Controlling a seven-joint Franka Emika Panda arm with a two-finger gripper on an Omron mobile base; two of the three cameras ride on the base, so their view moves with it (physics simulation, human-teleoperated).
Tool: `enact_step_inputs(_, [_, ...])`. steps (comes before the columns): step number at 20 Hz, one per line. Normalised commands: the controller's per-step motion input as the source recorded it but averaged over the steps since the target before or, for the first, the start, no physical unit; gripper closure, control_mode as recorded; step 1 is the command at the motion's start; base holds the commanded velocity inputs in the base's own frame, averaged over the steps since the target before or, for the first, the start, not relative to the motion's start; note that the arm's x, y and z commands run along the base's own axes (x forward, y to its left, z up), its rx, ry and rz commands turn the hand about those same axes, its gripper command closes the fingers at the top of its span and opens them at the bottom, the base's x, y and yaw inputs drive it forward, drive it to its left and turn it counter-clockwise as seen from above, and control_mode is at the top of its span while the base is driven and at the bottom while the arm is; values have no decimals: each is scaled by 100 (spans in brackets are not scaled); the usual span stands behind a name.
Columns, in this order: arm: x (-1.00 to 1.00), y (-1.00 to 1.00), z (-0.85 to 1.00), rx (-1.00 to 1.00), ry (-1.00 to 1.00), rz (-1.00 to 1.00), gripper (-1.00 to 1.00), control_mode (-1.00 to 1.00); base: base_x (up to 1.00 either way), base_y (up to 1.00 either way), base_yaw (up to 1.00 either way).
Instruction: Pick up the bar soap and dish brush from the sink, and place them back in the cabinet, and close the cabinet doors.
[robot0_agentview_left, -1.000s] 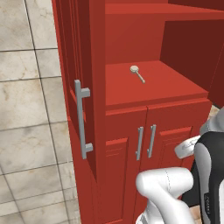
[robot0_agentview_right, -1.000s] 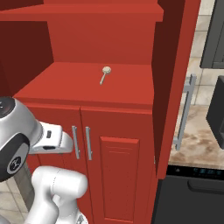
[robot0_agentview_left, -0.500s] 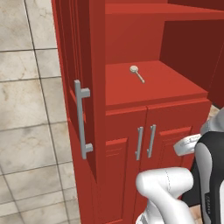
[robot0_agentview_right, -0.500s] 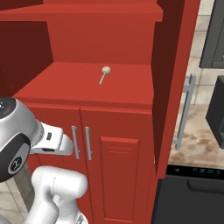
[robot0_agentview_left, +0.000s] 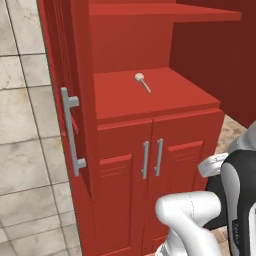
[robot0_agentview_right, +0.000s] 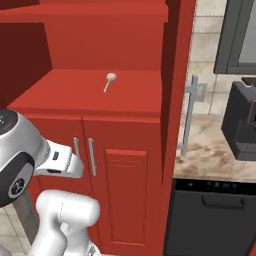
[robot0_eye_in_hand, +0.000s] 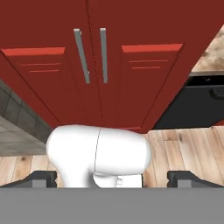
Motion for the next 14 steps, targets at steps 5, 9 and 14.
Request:
enact_step_inputs(5, [0,0,0,0,0,0,-100,100,-47,-53,-3])
enact_step_inputs(9, [0,0,0,0,0,0,-100,100,-52,-62,0])
enact_step_inputs(14, [0,0,0,0,0,0,-100,100,-41,-52,0])
